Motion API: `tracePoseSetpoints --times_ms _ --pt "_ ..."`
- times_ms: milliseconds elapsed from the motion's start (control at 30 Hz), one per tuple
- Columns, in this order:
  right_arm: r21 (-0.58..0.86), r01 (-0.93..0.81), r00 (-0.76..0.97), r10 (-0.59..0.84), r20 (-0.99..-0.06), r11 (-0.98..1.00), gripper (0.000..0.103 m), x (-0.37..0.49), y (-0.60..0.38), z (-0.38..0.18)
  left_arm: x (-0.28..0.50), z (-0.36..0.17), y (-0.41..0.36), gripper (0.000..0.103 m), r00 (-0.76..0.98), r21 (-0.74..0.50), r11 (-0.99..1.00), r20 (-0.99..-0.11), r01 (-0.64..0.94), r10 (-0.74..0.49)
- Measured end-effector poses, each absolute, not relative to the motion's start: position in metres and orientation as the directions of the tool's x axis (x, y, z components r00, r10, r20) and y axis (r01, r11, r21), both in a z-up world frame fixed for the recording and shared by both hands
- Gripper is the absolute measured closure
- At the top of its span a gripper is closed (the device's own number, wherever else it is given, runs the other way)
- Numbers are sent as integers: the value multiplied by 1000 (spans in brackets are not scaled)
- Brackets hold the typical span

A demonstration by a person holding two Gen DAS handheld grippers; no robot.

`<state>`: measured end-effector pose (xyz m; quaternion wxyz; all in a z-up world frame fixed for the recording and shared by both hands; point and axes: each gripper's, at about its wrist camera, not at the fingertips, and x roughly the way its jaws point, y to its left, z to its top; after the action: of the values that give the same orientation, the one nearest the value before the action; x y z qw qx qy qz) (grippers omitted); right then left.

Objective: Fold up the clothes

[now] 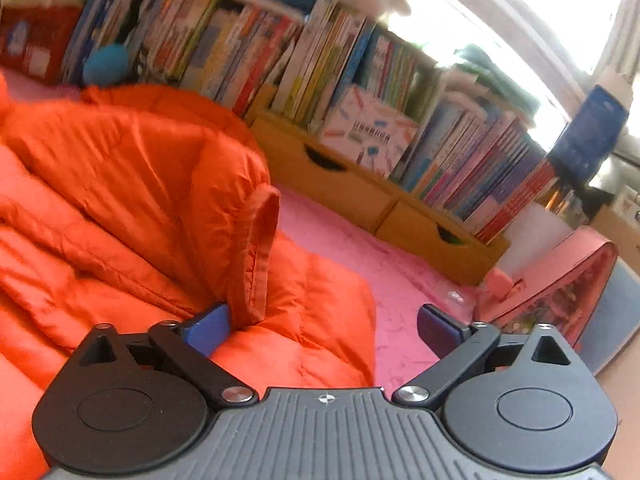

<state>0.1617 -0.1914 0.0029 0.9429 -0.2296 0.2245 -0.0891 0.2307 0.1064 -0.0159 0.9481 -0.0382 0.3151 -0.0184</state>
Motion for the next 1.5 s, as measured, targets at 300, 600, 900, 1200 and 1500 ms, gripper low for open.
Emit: tracePoseSetpoints --times_ms 300,600,900,1200,1500 --pt "-120 -236 901 171 -399 964 10 208 -106 48 226 -12 109 14 820 -93 995 -568 19 -69" --pt "-74 -45 877 4 -480 996 30 240 -140 25 225 -11 115 14 824 -127 992 -562 -3 -70" --pt "-93 189 816 -209 -539 978 28 252 -195 1 229 -13 116 12 811 -141 990 -578 2 -84" --pt "-79 181 811 -194 -552 980 20 249 -201 -1 229 -11 115 12 809 -139 990 -582 0 -82" --pt "-83 80 827 -112 -551 993 21 225 -196 3 187 42 98 12 874 -112 990 -467 89 -132"
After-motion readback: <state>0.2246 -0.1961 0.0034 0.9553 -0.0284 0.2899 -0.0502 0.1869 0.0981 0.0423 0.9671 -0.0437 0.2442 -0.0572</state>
